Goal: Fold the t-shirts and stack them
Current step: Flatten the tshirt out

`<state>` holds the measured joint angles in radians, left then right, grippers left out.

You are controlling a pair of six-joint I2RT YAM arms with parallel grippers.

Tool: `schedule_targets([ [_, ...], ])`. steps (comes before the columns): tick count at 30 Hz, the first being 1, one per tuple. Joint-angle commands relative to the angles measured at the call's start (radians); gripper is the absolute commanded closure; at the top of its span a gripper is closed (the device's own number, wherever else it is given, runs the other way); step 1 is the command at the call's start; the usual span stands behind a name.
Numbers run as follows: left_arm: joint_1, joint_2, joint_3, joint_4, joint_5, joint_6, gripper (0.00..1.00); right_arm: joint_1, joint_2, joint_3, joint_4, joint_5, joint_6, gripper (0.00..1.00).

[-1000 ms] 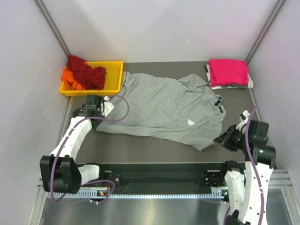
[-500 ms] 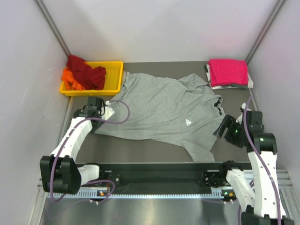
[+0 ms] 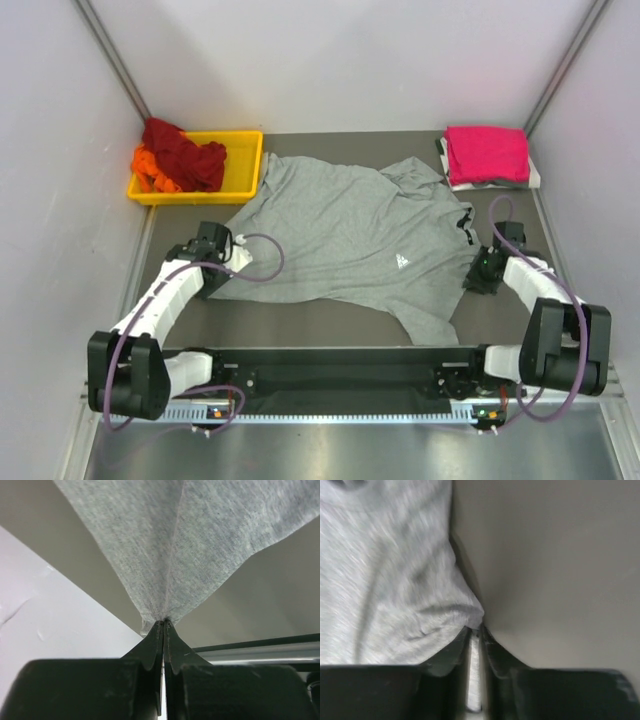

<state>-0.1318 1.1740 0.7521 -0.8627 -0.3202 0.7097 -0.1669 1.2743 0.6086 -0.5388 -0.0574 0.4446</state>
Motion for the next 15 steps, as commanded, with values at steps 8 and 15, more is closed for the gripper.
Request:
schedule_targets([
  [8, -0.002, -0.037, 0.035, -0.229, 0.295, 0.068, 1.0, -0.182, 0.056, 0.075, 0.206, -0.047, -0.043, 1.0],
  [15, -0.009, -0.056, 0.067, -0.332, 0.584, 0.132, 1.0, -0.204, 0.24, 0.253, 0.203, -0.166, -0.072, 0.95],
])
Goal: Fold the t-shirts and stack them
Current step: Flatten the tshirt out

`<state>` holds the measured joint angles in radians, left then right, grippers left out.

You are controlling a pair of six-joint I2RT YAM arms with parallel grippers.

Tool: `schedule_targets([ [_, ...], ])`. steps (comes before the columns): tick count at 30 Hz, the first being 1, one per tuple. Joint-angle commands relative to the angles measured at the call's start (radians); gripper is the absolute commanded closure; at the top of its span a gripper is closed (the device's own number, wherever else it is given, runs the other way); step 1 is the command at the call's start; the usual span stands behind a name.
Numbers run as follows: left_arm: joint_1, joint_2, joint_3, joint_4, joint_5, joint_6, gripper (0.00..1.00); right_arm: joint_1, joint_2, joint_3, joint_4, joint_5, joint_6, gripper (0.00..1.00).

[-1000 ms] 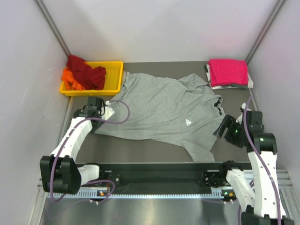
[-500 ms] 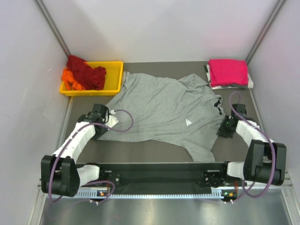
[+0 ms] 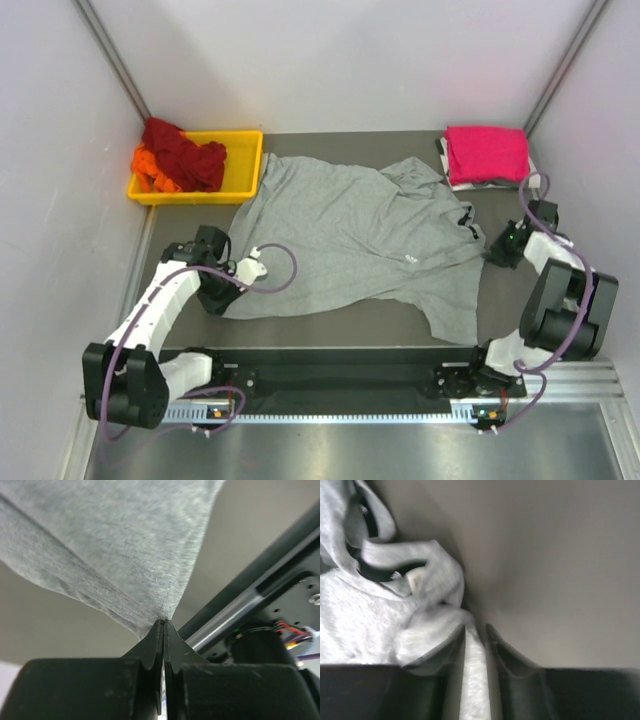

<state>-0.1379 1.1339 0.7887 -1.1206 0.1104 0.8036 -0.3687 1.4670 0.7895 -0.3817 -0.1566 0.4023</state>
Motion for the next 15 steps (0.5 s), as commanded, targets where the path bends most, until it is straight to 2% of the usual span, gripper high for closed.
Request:
schedule_targets([
  [1, -0.003, -0.013, 0.026, -0.047, 0.159, 0.036, 1.0, -0.003, 0.073, 0.1, 0.034, -0.07, -0.03, 0.71],
  [4, -0.003, 0.003, 0.012, 0.005, 0.114, -0.004, 1.0, -0.001, 0.026, 0.093, -0.02, -0.066, -0.033, 0.37],
  [5, -0.003, 0.006, 0.007, 0.037, 0.094, -0.023, 1.0, 0.002, -0.006, 0.079, -0.032, -0.061, -0.037, 0.34],
  [10, -0.003, 0.009, -0.022, 0.142, -0.018, -0.052, 1.0, 0.019, -0.242, -0.018, -0.161, 0.014, -0.026, 0.29],
  [12, -0.003, 0.015, -0.023, 0.191, -0.07, -0.075, 1.0, 0.025, -0.279, -0.055, -0.213, -0.004, -0.008, 0.29],
  [15, -0.003, 0.02, 0.006, 0.191, -0.071, -0.095, 1.0, 0.033, -0.312, -0.122, -0.275, 0.003, 0.003, 0.29],
])
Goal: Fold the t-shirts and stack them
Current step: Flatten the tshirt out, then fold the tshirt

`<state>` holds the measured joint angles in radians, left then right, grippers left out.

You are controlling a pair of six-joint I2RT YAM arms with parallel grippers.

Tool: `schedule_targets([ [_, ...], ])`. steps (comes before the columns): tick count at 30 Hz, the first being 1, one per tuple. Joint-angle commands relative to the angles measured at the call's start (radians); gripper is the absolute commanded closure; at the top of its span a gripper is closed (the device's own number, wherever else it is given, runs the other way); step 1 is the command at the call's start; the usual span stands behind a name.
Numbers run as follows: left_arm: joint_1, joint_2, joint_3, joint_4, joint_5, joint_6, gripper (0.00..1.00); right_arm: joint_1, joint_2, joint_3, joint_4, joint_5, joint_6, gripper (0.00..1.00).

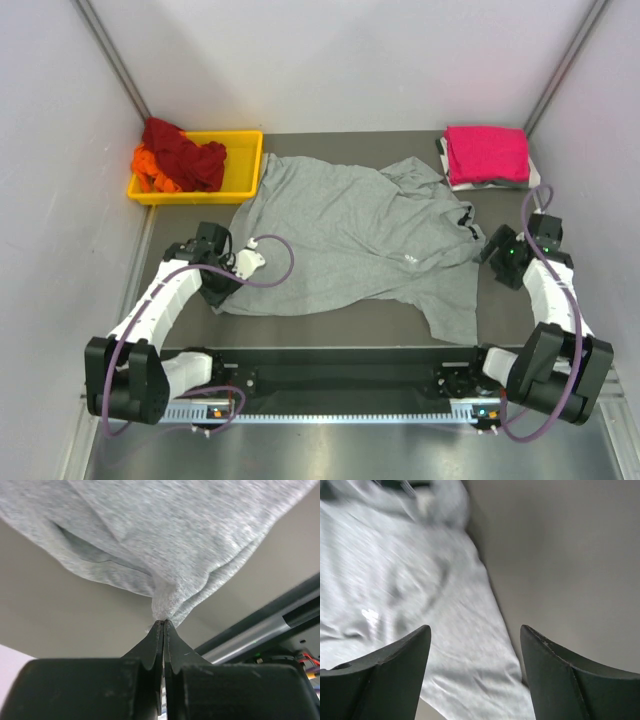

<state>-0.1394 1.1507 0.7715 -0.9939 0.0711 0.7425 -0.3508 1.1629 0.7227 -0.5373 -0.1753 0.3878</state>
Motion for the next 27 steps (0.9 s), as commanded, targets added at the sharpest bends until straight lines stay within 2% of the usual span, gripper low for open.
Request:
schedule_targets([
  [1, -0.002, 0.004, 0.031, 0.061, -0.024, -0.037, 1.0, 0.041, -0.003, -0.048, -0.128, 0.052, 0.034, 0.27],
  [5, -0.002, -0.015, 0.058, 0.044, -0.022, -0.028, 1.0, 0.153, 0.09, 0.014, -0.202, 0.074, 0.049, 0.27],
  [12, -0.014, -0.039, 0.061, 0.034, -0.054, -0.026, 1.0, 0.156, 0.142, -0.1, -0.11, 0.077, 0.118, 0.31],
  [14, -0.02, -0.039, 0.064, 0.032, -0.057, -0.028, 1.0, 0.156, 0.168, -0.123, -0.092, 0.068, 0.118, 0.46],
  [16, -0.022, -0.039, 0.066, 0.029, -0.062, -0.026, 1.0, 0.156, 0.201, -0.124, -0.087, 0.007, 0.097, 0.72],
  [17, -0.023, -0.036, 0.069, 0.025, -0.06, -0.023, 1.0, 0.156, 0.199, -0.121, -0.093, -0.006, 0.077, 0.94],
  [18, -0.023, -0.036, 0.075, 0.009, -0.062, -0.022, 1.0, 0.156, 0.189, -0.118, -0.108, -0.003, 0.072, 1.0],
  [27, -0.023, -0.094, 0.124, -0.117, -0.034, -0.04, 1.0, 0.147, -0.158, -0.026, -0.213, -0.046, 0.111, 1.0],
])
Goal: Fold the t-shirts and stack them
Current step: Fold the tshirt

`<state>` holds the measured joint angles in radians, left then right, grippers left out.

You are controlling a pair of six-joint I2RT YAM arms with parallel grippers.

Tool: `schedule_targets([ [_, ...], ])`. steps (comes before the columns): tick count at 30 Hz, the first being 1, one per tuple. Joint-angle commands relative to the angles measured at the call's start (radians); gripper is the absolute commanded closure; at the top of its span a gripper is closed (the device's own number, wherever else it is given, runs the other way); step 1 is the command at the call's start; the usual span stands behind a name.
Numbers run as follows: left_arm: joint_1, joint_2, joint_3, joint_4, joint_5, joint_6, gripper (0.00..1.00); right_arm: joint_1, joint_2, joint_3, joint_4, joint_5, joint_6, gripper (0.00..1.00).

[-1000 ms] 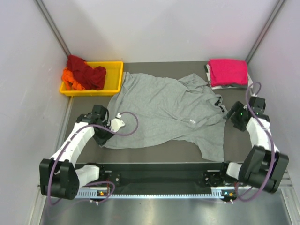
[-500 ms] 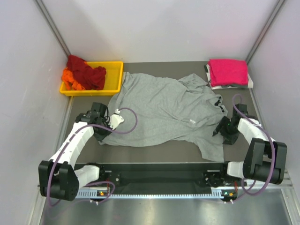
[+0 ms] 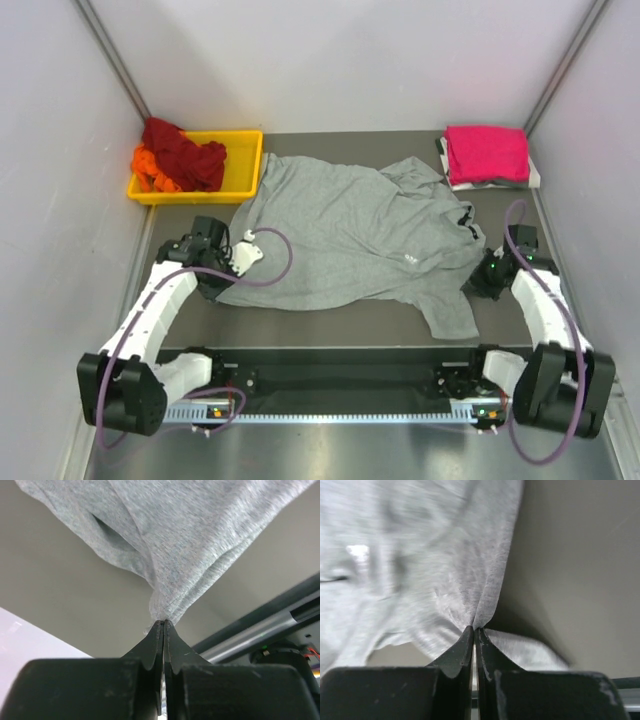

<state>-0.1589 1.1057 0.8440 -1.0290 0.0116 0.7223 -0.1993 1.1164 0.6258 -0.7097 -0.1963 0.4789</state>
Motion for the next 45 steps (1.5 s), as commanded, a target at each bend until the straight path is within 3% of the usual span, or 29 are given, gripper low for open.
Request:
schedule_targets([
  [1, -0.004, -0.067, 0.056, -0.113, 0.03, -0.024, 1.0, -0.021, -0.156, 0.077, -0.049, -0.028, 0.015, 1.0],
  [9, -0.004, -0.197, 0.128, -0.304, 0.057, -0.034, 1.0, -0.058, -0.283, 0.118, -0.103, -0.135, -0.011, 1.0],
  [15, -0.004, -0.273, 0.349, -0.304, 0.057, -0.034, 1.0, -0.068, -0.42, 0.219, -0.23, -0.133, -0.054, 1.0],
  [24, -0.005, -0.378, 0.323, -0.304, 0.057, -0.034, 1.0, -0.069, -0.52, 0.359, -0.381, -0.138, -0.114, 1.0],
  [30, -0.007, -0.37, 0.498, -0.304, 0.057, -0.034, 1.0, -0.071, -0.512, 0.511, -0.456, -0.071, -0.137, 1.0],
  [33, -0.011, -0.342, 0.448, -0.304, 0.057, -0.034, 1.0, -0.069, -0.504, 0.462, -0.435, -0.069, -0.14, 1.0],
  [36, -0.016, -0.323, 0.299, -0.304, 0.057, -0.034, 1.0, -0.069, -0.489, 0.364, -0.367, -0.065, -0.138, 1.0],
  [41, -0.021, -0.241, 0.121, -0.304, 0.057, -0.034, 1.0, -0.071, -0.4, 0.224, -0.134, -0.127, -0.1, 1.0],
  [45, -0.021, -0.037, 0.096, -0.304, 0.057, -0.034, 1.0, -0.069, -0.267, 0.166, 0.018, -0.101, -0.114, 1.0],
])
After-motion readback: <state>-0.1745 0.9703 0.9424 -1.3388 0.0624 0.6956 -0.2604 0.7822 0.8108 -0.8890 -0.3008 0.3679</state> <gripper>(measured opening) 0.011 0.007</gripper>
